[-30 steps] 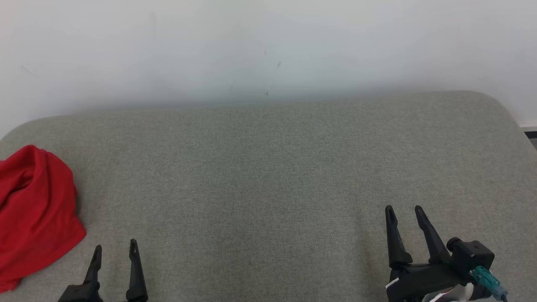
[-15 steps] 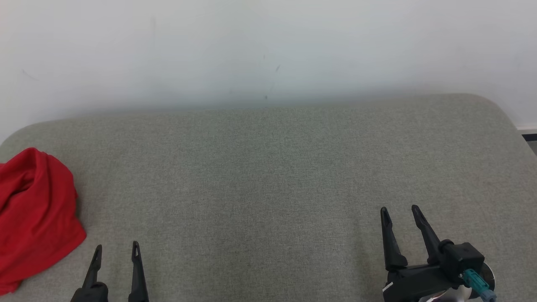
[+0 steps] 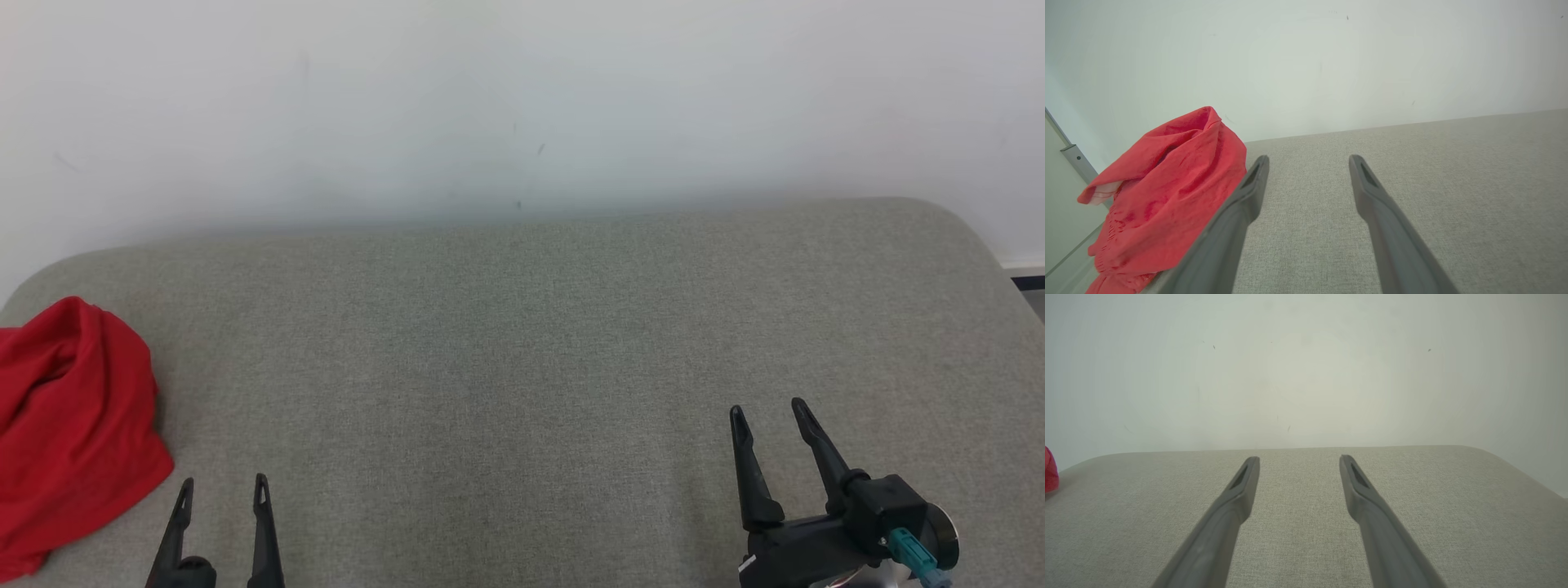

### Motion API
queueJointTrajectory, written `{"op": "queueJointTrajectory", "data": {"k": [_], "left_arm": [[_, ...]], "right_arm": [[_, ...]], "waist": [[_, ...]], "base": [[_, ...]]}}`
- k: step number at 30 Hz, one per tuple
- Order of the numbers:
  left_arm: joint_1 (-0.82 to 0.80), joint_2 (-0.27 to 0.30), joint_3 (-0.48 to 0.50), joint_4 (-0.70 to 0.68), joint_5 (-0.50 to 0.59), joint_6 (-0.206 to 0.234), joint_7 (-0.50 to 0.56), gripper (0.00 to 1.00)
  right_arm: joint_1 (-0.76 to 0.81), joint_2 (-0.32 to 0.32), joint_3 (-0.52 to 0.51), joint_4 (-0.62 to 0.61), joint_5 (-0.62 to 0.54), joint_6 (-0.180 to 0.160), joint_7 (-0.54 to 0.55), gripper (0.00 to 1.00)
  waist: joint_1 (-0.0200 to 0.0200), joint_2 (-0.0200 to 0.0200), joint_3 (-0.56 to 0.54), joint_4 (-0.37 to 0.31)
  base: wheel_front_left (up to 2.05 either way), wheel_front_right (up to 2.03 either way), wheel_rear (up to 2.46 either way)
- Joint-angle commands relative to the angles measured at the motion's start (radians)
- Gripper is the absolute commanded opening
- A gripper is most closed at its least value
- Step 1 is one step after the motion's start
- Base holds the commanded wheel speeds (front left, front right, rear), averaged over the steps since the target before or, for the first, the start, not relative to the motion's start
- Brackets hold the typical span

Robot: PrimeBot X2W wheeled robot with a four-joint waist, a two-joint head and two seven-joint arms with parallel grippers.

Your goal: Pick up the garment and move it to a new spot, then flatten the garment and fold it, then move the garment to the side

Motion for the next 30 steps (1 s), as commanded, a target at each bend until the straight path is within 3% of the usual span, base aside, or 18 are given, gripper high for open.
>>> {"op": "queueJointTrajectory", "data": {"k": [1, 17, 24, 30], "left_arm": [[0.013, -0.003, 0.000, -0.008, 0.010, 0.007, -0.004, 1.00], [0.012, -0.013, 0.006, 0.004, 0.000, 0.003, -0.004, 1.00], [0.000, -0.014, 0.011, 0.012, 0.000, 0.003, -0.004, 1.00], [0.002, -0.013, 0.013, 0.014, 0.007, 0.001, -0.004, 1.00]], "right_arm": [[0.009, 0.002, 0.002, -0.002, -0.003, 0.004, -0.005, 1.00], [0.016, 0.004, 0.001, 0.010, 0.002, 0.004, -0.005, 1.00], [0.023, 0.002, 0.016, 0.011, 0.005, 0.004, -0.004, 1.00], [0.030, -0.002, 0.027, 0.009, 0.008, 0.003, -0.003, 1.00]], "waist": [[0.0000, 0.0000, -0.004, 0.000], [0.0000, 0.0000, 0.002, 0.019], [0.0000, 0.0000, 0.016, 0.090], [0.0000, 0.0000, 0.026, 0.216]], "base": [[0.00, 0.00, 0.00], [0.00, 0.00, 0.00], [0.00, 0.00, 0.00], [0.00, 0.00, 0.00]]}}
